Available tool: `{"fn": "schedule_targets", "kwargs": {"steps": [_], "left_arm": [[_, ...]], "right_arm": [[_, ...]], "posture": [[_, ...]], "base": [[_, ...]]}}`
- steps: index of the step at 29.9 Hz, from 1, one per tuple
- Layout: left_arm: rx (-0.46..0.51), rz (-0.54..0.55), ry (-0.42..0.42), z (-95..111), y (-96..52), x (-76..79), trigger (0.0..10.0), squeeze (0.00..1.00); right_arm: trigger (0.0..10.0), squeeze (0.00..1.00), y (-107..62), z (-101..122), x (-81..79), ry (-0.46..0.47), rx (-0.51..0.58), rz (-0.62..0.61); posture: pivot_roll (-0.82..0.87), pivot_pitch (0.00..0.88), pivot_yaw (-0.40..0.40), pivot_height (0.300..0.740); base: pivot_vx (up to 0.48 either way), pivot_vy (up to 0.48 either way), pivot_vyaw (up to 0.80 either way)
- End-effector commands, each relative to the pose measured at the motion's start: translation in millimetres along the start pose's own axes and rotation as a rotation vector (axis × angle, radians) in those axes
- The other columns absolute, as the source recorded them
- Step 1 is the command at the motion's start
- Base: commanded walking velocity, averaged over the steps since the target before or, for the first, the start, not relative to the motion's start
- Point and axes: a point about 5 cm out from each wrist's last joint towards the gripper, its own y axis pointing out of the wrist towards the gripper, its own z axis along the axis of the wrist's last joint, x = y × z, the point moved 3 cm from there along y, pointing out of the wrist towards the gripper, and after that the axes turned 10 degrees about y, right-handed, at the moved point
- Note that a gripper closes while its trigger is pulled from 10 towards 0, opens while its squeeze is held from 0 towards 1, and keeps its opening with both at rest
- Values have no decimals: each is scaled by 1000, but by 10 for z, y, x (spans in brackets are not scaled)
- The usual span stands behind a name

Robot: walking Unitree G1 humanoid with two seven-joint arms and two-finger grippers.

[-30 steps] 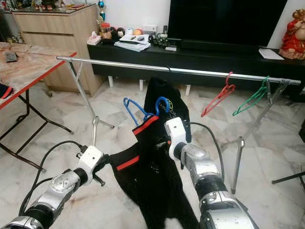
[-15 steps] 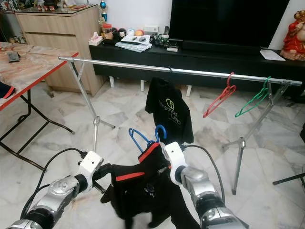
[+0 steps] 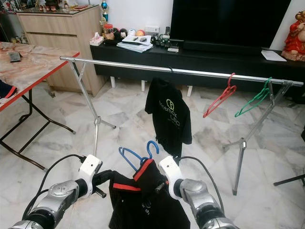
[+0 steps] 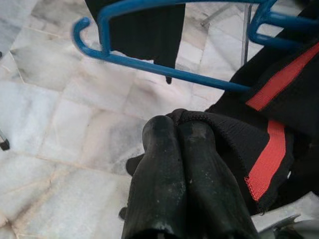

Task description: Hang hanger

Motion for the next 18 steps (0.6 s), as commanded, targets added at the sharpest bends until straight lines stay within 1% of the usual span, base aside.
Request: {"fn": "schedule_targets", "kwargs": {"steps": [1, 5, 6, 8, 11, 12, 13, 15, 16, 17, 18], "left_arm": [[2, 5, -26, 29, 15, -17, 10000, 0], [-27, 21, -28, -4, 15, -34, 10000, 0], [-33, 19, -30, -12, 14, -33, 10000, 0], [-37, 17, -33, -20, 15, -28, 10000, 0], [-63, 21, -47, -74, 15, -11, 10000, 0], [-68, 22, -53, -90, 15, -3, 10000, 0], [-70, 21, -56, -94, 15, -1, 10000, 0], [-69, 1, -57, -96, 13, 17, 10000, 0], [-70, -20, -64, -103, 9, 34, 10000, 1000], [-70, -20, -64, -103, 9, 34, 10000, 1000], [-72, -44, -63, -112, 4, 53, 10000, 1000]], "right_arm": [[0, 0, -28, 98, -25, -54, 34, 45], [0, 0, -90, 67, -50, -134, 17, 124], [0, 0, -141, -25, 2, -179, -36, 124], [0, 0, -173, -92, 62, -201, -75, 95], [0, 0, -185, -219, 173, -128, -112, -7], [0, 0, -168, -279, 174, -97, -123, -30], [0, 0, -158, -298, 166, -88, -126, -33], [0, 0, -104, -334, 90, -61, -120, -12], [0, 0, -83, -340, 56, -55, -117, 0], [0, 0, -83, -340, 56, -55, -117, 0], [0, 0, -69, -346, 37, -58, -118, 5]], "posture": [[10, 35, 5, 740], [11, 33, 3, 740], [11, 33, 3, 740], [6, 32, 0, 740], [4, 29, -1, 740], [8, 27, 1, 740], [8, 27, 1, 740], [12, 27, 4, 740], [12, 26, 6, 740], [12, 26, 6, 740], [12, 26, 6, 740]], "base": [[0, 0, 0], [0, 0, 0], [0, 0, 0], [0, 0, 0], [0, 0, 0], [0, 0, 0], [0, 0, 0], [0, 0, 0], [0, 0, 0], [0, 0, 0], [0, 0, 0]]}}
